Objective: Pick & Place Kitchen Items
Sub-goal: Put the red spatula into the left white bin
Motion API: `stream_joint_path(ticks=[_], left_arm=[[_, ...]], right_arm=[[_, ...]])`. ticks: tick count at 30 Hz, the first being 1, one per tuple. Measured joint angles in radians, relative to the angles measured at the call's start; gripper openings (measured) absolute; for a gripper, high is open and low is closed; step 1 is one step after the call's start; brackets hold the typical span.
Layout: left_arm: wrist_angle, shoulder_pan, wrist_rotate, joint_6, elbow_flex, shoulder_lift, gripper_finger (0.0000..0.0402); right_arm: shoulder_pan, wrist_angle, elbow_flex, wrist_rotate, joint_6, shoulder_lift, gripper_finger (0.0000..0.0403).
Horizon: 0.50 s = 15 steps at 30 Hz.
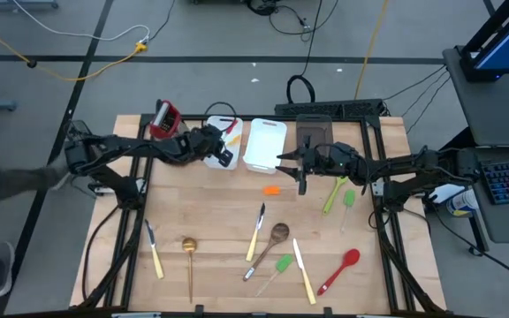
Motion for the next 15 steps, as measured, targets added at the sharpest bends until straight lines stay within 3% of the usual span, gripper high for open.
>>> stream_joint_path(ticks=[15], left_arm=[[-0.038, 0.011, -0.001, -0.049, 0.000, 0.081, 0.0035]], right_arm=[[0.000, -0.111, 0.000, -0.001, -0.030, 0.000, 0.0153]])
